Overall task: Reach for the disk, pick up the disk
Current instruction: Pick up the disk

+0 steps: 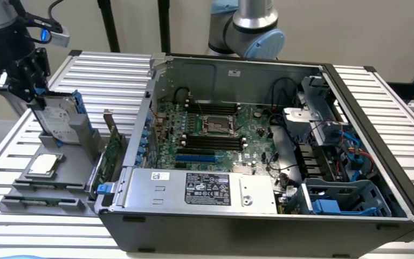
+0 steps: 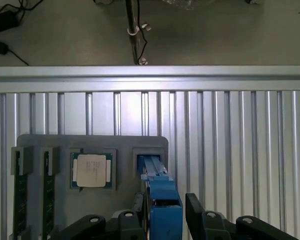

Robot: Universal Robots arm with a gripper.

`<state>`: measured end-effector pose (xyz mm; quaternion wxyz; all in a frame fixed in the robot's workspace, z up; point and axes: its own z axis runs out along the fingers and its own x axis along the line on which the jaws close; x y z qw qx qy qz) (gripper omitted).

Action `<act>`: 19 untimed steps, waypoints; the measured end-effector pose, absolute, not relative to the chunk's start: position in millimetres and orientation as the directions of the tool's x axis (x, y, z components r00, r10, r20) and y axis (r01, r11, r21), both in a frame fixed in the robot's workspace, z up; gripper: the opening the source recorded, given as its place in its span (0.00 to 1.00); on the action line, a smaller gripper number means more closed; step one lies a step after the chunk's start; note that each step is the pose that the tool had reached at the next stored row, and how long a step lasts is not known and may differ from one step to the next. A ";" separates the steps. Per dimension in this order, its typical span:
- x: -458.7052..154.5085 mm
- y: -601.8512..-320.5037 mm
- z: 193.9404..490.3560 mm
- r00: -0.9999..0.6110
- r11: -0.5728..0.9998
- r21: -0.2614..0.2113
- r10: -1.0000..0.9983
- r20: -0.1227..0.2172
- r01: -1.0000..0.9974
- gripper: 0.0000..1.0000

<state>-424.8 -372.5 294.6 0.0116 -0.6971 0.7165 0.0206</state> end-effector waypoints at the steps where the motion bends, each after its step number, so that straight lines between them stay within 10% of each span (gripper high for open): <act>1: -424.9 -372.5 294.6 -0.027 0.027 0.013 -0.999 -0.045 -1.000 0.46; 19: -424.9 -383.4 294.6 -0.028 0.027 0.013 -0.999 -0.046 -1.000 0.33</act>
